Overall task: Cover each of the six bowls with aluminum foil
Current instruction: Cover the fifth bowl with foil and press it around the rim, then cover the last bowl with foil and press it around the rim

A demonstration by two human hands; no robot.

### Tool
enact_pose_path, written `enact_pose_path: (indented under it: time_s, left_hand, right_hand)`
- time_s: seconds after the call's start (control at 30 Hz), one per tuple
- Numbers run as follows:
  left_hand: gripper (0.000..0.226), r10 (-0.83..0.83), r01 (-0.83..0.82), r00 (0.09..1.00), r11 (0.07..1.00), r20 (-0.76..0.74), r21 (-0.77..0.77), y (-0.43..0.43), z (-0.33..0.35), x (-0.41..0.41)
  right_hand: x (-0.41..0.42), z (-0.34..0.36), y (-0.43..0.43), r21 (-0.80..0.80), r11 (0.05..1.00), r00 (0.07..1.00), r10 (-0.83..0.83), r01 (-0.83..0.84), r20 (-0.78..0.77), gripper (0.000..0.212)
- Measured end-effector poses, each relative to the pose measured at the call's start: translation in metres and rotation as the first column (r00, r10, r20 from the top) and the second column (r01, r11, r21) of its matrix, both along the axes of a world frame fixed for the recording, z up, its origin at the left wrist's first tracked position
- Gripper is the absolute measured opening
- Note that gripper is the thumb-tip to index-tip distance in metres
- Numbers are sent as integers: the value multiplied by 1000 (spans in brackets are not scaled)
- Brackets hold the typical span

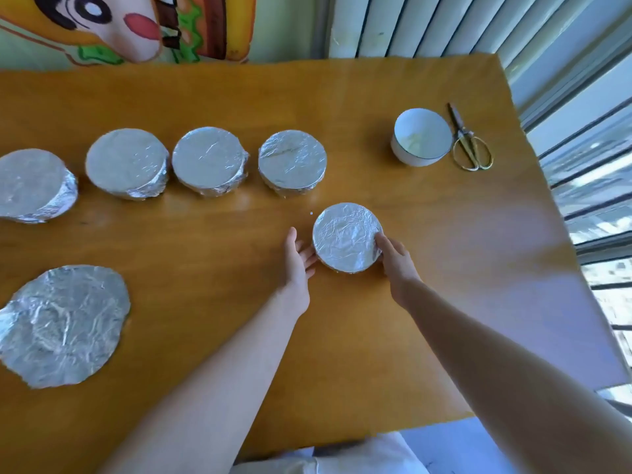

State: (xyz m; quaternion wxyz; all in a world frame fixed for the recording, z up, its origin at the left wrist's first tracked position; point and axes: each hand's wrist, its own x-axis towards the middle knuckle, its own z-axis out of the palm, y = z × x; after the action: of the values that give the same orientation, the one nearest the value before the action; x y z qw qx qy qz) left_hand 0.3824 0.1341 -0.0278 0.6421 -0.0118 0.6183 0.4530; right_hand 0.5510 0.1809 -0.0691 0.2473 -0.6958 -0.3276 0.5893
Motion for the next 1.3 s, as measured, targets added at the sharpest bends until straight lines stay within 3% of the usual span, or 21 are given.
enact_pose_path:
  time_s: [0.1,0.33,0.5,0.7,0.93,1.07,1.3]
  left_hand:
    - [62,57,-57,998,998,-24,11,37,0,29]
    - [59,167,-166,983,986,-75,16,107,-5,52]
    - [54,228,-224,970,973,-87,55,128,-11,57]
    - [42,317,-308,941,947,-118,91,141,-13,68]
    - [47,323,-313,916,946,-238,80,137,-17,75]
    - [54,255,-258,934,966,-252,21,126,-13,75]
    - [59,153,-174,962,982,-226,-77,97,0,80]
  right_hand:
    - [17,0,34,2,1000,1000,21,-21,-17,44]
    - [23,-2,103,9,999,997,43,-43,-58,33]
    - [19,-6,133,-26,1000,995,7,-9,-98,59]
    - [27,0,152,-69,994,990,71,-79,-119,91]
    - [55,11,178,-116,974,957,-214,194,-195,46]
    - [59,27,182,-79,972,955,-231,220,-186,10]
    - [75,37,132,-101,960,956,-272,262,-108,10]
